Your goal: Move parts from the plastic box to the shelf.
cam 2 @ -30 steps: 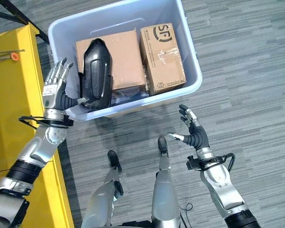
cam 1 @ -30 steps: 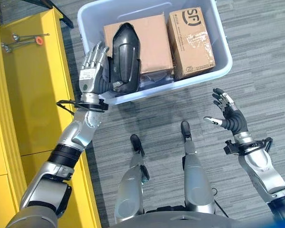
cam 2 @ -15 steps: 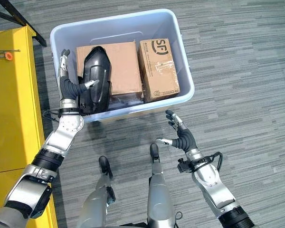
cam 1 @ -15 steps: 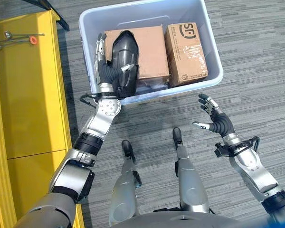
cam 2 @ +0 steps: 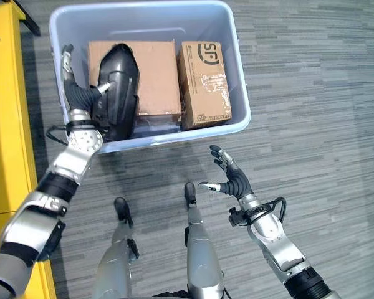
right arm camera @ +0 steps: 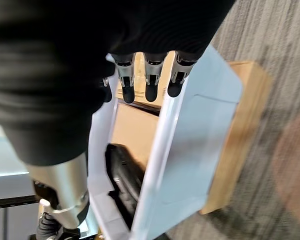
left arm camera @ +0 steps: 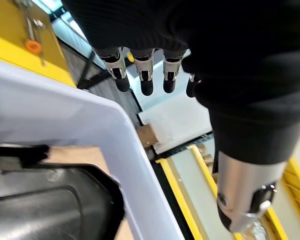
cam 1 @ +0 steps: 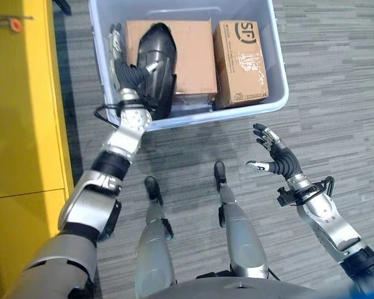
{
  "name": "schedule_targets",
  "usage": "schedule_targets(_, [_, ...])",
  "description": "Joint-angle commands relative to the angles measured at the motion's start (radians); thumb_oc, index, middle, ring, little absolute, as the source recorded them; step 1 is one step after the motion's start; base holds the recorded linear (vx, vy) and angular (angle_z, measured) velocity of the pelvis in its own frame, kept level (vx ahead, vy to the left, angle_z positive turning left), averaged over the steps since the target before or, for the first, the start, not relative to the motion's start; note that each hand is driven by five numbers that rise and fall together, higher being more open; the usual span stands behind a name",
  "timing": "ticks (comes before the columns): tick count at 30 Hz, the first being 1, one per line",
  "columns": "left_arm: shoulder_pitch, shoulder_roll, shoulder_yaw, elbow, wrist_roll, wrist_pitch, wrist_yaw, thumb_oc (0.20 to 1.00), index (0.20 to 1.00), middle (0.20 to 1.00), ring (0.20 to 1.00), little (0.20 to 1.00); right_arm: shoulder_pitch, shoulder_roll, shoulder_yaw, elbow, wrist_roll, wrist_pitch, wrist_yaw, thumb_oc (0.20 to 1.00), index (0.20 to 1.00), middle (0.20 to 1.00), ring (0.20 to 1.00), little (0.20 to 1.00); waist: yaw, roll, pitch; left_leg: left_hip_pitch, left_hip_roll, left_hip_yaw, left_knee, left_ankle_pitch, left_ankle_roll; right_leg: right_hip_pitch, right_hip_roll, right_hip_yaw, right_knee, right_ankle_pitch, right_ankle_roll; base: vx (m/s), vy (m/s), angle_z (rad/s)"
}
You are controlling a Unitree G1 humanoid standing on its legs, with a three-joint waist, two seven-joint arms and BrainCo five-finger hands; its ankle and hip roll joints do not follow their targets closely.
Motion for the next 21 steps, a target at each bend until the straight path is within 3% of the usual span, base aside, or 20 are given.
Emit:
schedule_targets(1, [-0.101, 0.054, 0.007, 0.077, -0.008, -0.025, 0.015, 1.0, 1.0, 1.0, 1.0, 1.0, -0.003, -0.026, -0.03, -0.055, 0.026, -0.054, 0.008, 1.0, 1.0, 1.0, 1.0, 1.0, 0.006, -0.02, 0.008, -0.021, 0.06, -0.042, 0.165, -0.12, -0.025, 0.016, -0.078, 0.019, 0.138, -0.089, 0.046, 0.0, 0.0, 0.0])
schedule_targets(21, [-0.209, 0.05, -0.041, 0.305, -0.089, -0.002, -0.045, 1.0, 1.0, 1.0, 1.0, 1.0, 0.025, -0.063, -0.048, -0.08, 0.045, -0.068, 0.022, 1.0, 1.0, 1.0, 1.0, 1.0, -0.023, -0.037, 0.026, -0.133, 0.055, -0.062, 0.223, -0.133, -0.02, -0.063, -0.072, 0.024, 0.155, -0.073, 0.045, 0.0, 0.01, -0.01])
